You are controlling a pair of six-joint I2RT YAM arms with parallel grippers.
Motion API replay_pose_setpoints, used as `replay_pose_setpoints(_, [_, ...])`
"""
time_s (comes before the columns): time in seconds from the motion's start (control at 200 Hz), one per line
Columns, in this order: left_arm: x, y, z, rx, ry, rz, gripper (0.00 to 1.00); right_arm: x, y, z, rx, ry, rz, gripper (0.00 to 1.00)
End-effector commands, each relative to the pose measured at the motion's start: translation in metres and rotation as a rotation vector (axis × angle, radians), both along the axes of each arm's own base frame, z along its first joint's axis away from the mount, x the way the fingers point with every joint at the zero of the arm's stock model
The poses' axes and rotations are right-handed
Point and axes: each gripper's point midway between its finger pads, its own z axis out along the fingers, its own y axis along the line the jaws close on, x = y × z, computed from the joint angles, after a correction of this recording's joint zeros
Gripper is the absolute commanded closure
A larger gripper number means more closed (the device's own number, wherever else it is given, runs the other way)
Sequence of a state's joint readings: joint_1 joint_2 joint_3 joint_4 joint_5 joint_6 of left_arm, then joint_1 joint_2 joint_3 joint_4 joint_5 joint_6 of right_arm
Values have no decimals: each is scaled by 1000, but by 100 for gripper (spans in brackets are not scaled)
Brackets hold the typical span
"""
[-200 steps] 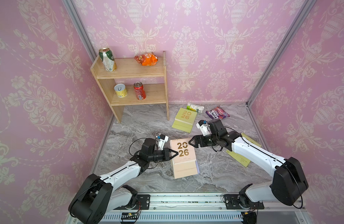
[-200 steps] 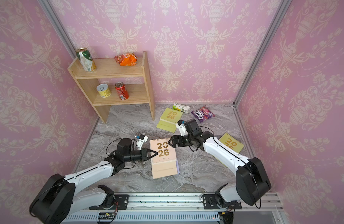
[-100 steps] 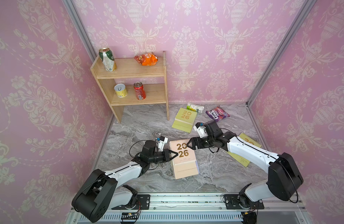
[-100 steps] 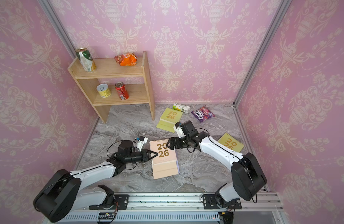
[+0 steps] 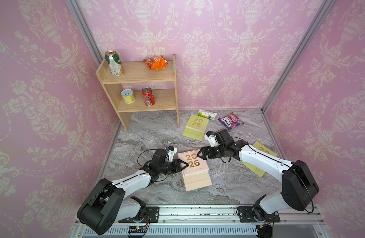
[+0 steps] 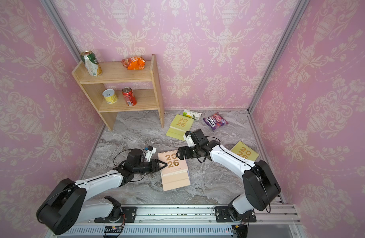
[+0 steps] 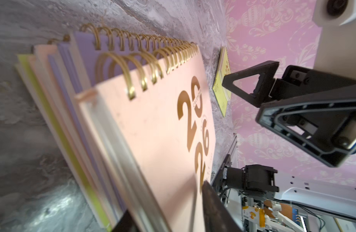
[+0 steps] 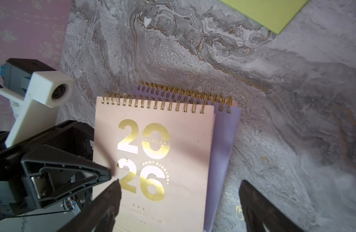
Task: Stack the calendars
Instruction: Place the calendar at the calendar.
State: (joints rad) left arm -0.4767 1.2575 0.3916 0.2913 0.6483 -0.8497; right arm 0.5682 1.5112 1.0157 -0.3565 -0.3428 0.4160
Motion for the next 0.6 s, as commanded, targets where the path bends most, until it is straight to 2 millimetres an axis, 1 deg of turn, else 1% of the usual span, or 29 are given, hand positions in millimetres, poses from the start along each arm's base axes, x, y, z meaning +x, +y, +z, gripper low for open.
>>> replay_pose_setpoints(0.0, [4, 4, 6, 71, -31, 4, 34, 6, 5, 4, -1, -10, -1, 7])
replay_pose_setpoints(0.075, [4, 9, 5, 115, -34, 7, 25, 6, 5, 4, -1, -11, -2, 7])
replay_pose_setpoints(0.21, [5, 16, 8, 177, -51, 8, 16, 6, 4, 4, -4, -11, -3, 7])
replay_pose_setpoints(0.36, [6, 24, 4, 254, -38, 14, 1, 6, 2, 2, -13, -9, -8, 7])
replay_pose_setpoints(0.47, [9, 30, -1, 306, -31, 28, 1, 6, 0, 1, -16, -6, -17, 7])
replay_pose_setpoints(0.595, [14, 36, 2, 350, -45, 49, 1, 7, -3, -1, -6, 9, -31, 7])
